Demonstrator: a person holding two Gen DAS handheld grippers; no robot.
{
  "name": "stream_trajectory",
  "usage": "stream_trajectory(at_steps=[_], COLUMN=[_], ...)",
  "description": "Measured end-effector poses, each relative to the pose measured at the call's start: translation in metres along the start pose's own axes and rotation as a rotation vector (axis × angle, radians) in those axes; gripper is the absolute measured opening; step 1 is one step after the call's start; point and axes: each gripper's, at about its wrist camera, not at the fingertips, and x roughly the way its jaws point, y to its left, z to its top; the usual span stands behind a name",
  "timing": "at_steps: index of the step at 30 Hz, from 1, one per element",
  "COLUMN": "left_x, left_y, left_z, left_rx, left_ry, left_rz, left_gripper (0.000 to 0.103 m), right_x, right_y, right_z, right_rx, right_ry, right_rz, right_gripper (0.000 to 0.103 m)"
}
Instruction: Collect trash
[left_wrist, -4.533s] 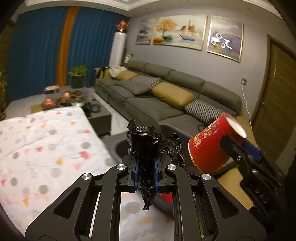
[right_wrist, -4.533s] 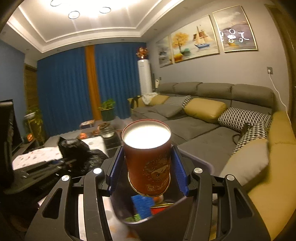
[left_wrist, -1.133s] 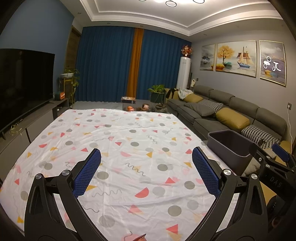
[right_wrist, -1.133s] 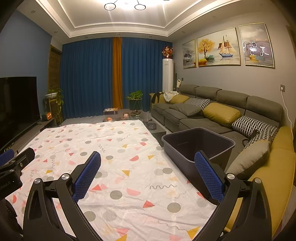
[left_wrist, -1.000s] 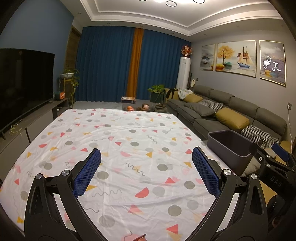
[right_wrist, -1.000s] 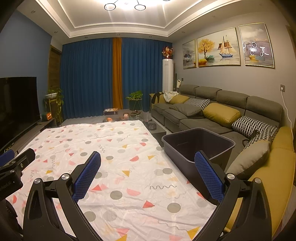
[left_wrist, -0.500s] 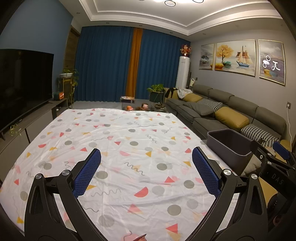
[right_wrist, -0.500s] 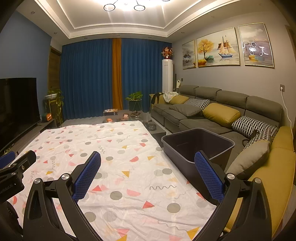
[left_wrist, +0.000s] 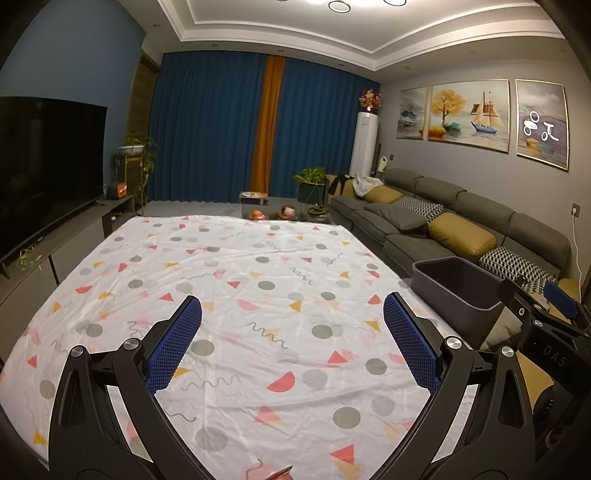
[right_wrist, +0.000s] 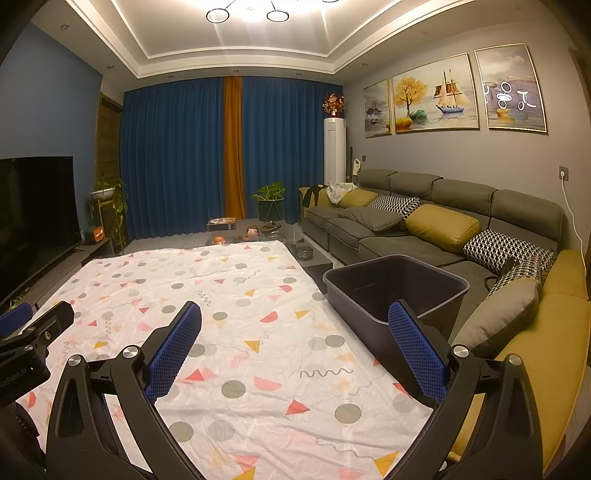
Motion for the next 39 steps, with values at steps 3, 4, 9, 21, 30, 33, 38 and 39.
stream_trajectory(at_steps=[3, 4, 9, 21, 30, 33, 38, 39], left_x=[-0.0003, -0.0002, -0.0007, -0.0032, -0.0037, -0.0036, -0.0037, -0.0038], left_y=[-0.0006, -0.0009, -0.0006, 0.0001, 0.0034, 0.0037, 0.0044, 0.0041], left_z=[-0.0002, -0.0002, -0.0017, -0.0039, -0.0020, -0.0018, -0.0020, -0.0019], left_rx=[-0.001, 0.000, 0.003, 0.020, 0.013, 0.015, 0.016, 0.017], left_ry=[0.000, 0.000, 0.001, -0.003, -0.006, -0.006, -0.006, -0.006], left_rz=[0.000, -0.001, -0.004, -0.006, -0.007, -0.006, -0.007, -0.007], left_gripper=[0.097, 0.097, 0.097, 0.092, 0.091, 0.091, 0.091, 0.092], right_x=[-0.0009, -0.0010, -0.0017, -0.0026, -0.0030, -0.0036, -0.0038, -0.0038], right_y=[0.0006, 0.0003, 0.0002, -0.0002, -0.0005, -0.0013, -0.0015, -0.0014], right_z=[0.0008, 0.0012, 0.0012, 0.0020, 0.0022, 0.0022, 0.0026, 0.0026], right_rx=[0.001, 0.001, 0.002, 0.004, 0.010, 0.011, 0.011, 0.011], right_ry=[-0.001, -0.001, 0.000, 0.002, 0.003, 0.002, 0.000, 0.000], right_rz=[0.001, 0.001, 0.001, 0.002, 0.003, 0.004, 0.005, 0.004], right_gripper=[0.097, 0.097, 0.097, 0.097, 0.097, 0.097, 0.097, 0.097])
